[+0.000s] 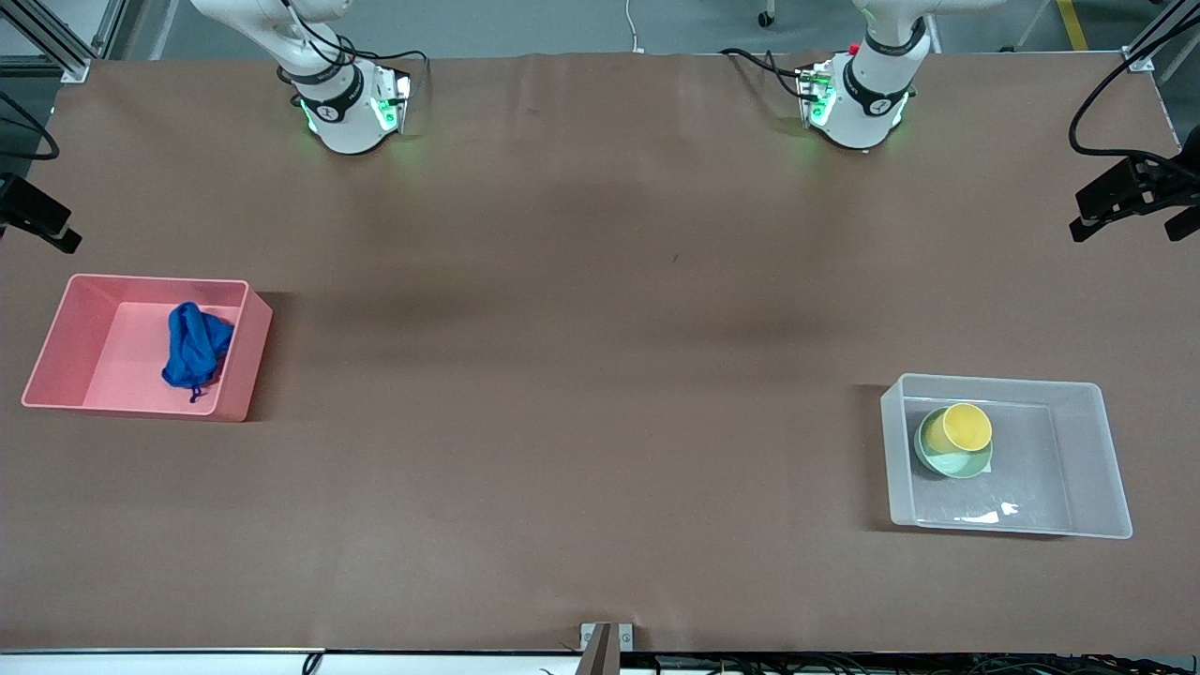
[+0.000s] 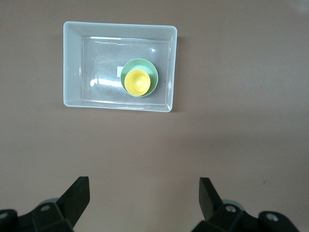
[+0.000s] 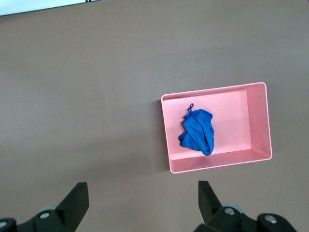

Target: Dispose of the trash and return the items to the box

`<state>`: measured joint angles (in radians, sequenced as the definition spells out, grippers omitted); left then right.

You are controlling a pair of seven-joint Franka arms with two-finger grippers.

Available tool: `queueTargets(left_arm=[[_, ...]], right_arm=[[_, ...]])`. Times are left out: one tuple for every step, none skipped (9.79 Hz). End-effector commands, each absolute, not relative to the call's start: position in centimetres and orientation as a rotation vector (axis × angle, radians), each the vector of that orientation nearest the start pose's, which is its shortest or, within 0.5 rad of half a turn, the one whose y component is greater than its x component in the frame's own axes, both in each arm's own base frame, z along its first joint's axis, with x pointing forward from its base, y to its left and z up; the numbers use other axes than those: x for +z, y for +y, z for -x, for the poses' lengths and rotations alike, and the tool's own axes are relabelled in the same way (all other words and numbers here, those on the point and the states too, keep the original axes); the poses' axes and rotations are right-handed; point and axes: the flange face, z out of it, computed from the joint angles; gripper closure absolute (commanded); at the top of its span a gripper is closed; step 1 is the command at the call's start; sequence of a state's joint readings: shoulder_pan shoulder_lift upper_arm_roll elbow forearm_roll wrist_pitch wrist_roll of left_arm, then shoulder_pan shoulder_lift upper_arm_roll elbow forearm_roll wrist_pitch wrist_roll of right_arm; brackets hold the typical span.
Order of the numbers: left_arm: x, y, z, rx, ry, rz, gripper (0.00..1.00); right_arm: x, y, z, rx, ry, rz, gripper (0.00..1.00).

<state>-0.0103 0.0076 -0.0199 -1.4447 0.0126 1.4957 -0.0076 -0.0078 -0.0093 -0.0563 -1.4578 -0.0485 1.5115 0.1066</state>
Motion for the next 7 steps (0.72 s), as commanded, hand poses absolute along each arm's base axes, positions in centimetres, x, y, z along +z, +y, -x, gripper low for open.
queueTargets(left_arm=[[65.55, -1.83, -54.66, -0.032, -0.013, 3.125, 0.0], [65.55, -2.03, -54.65, -0.032, -0.032, 3.128, 0.0], [65.61, -2.05, -54.57, -0.03, -0.03, 3.13, 0.0], [65.68, -2.13, -54.57, -0.032, -0.023, 3.13, 0.0], [65.75, -2.22, -54.56, -0.035, -0.021, 3.13, 0.0], [65.74, -2.22, -54.61, -0.035, -0.018, 3.13, 0.0], [65.8, -2.13, -54.6, -0.034, 0.001, 3.13, 0.0]], right_arm=[[68.04, -4.13, -54.34, -0.113, 0.286, 3.186, 0.0], [67.99, -4.05, -54.37, -0.113, 0.284, 3.186, 0.0], [68.06, -4.13, -54.36, -0.115, 0.286, 3.186, 0.0], [68.0, -4.13, -54.38, -0.115, 0.286, 3.186, 0.0], [68.09, -4.23, -54.38, -0.12, 0.291, 3.186, 0.0], [68.12, -4.23, -54.41, -0.125, 0.289, 3.186, 0.0], [68.12, -4.15, -54.42, -0.125, 0.288, 3.186, 0.0]])
